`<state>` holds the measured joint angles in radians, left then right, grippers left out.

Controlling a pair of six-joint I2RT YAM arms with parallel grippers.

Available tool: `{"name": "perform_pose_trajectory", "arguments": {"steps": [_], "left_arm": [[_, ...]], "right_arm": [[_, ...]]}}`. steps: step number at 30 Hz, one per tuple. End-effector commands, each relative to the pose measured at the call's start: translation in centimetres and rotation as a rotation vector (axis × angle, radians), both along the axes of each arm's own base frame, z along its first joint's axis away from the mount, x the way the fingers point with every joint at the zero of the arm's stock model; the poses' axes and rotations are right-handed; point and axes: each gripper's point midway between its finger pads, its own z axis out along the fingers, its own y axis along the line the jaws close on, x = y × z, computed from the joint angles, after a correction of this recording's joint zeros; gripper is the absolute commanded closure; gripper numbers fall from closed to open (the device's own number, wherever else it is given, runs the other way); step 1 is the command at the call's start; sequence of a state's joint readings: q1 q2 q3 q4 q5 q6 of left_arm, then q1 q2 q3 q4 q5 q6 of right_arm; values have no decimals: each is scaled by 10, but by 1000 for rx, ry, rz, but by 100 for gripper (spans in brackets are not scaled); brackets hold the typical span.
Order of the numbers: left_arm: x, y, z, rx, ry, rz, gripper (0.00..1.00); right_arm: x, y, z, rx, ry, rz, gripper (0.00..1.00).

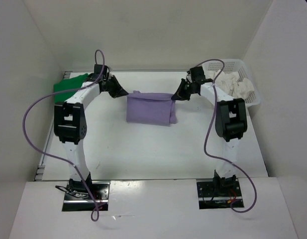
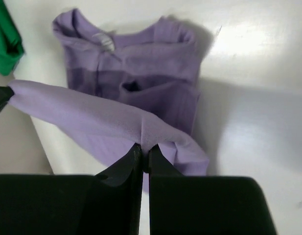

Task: Fold and stack the t-shirts
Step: Fold the long partially folded tshirt into a neat square

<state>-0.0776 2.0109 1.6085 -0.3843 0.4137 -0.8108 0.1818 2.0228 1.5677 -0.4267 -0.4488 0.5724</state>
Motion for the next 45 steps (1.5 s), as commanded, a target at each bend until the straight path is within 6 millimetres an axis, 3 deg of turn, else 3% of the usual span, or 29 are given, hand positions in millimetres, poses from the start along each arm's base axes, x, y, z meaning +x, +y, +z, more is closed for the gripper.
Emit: {"name": "perform_pose_trajectory", "arguments": {"steps": [1, 2, 3, 5, 8, 10, 12, 13, 14, 15, 17, 18, 20, 22, 24, 25, 26, 27, 28, 29, 30, 32, 33, 36, 39, 41, 42, 44, 45], "left_arm": [[56, 18, 12, 28, -86, 119, 94], [64, 16, -2, 14, -75, 121, 92], [69, 16, -2, 5, -75, 129, 84], [83, 16, 10, -14, -124, 158, 73], [96, 23, 50, -1, -224, 206, 47], [96, 26, 77, 15, -285, 200, 34], [86, 25, 79, 18, -284, 185, 34], [79, 16, 94, 2, -319, 162, 37], [63, 5, 72, -2, -274, 121, 41], [49, -16, 72, -1, -282, 65, 41], [31, -37, 51, 13, -255, -19, 42], [24, -48, 45, -12, -255, -57, 42], [6, -61, 10, -28, -179, -106, 42], [-3, -82, -16, -31, -124, -153, 42], [-7, -91, -37, -17, -87, -166, 42], [-12, -95, -42, -15, -78, -175, 42], [-23, -100, -56, -19, -51, -181, 42], [-30, -99, -66, -24, -23, -170, 42], [-39, -101, -76, -25, 0, -172, 42], [-42, -100, -73, -29, -21, -173, 42], [-59, -97, -92, -35, 41, -170, 42], [-70, -96, -84, -50, 38, -171, 42], [-83, -92, -91, -45, 65, -170, 40], [-94, -90, -63, -40, 7, -166, 33], [-94, -72, -29, 12, -86, -125, 17], [-89, -52, -10, 16, -125, -71, 11], [-87, -43, -7, 23, -129, -57, 9], [-79, -20, -16, 45, -112, -10, 9], [-77, -14, -32, 52, -74, 4, 9]], "right_arm": [[38, -15, -15, -48, -24, -4, 95], [53, -11, -6, -34, -58, 1, 93], [56, -11, -26, -40, -18, 2, 93], [75, -7, -13, -19, -54, -17, 82], [86, -6, -1, -3, -74, -46, 71], [88, -10, 25, -21, -136, -56, 62], [80, -12, 32, -69, -153, -61, 57], [76, -16, 52, -84, -194, -68, 56], [63, -14, 42, -107, -177, -59, 56], [56, -10, 44, -111, -187, -53, 54], [30, -5, 42, -86, -172, -42, 57], [26, 5, 44, -67, -197, -16, 63], [9, 26, 29, -38, -163, 34, 81], [14, 36, 19, -22, -149, 61, 93], [18, 45, -13, -29, -86, 91, 96], [32, 51, -5, -14, -109, 99, 96], [37, 52, -31, -25, -62, 100, 97], [50, 56, -22, -20, -84, 99, 97], [57, 56, -29, -28, -78, 93, 97], [63, 58, -54, -35, -47, 94, 97], [74, 58, -47, -9, -44, 75, 97], [77, 63, -65, 43, 3, 86, 97], [82, 65, -64, 60, 10, 66, 97], [80, 73, -76, 64, 23, 83, 97], [72, 68, -95, 31, 66, 76, 97], [69, 67, -88, 27, 55, 84, 95], [72, 68, -67, 35, 20, 85, 93], [68, 66, -52, 34, -4, 92, 82], [69, 66, -21, 41, -69, 101, 77]]}}
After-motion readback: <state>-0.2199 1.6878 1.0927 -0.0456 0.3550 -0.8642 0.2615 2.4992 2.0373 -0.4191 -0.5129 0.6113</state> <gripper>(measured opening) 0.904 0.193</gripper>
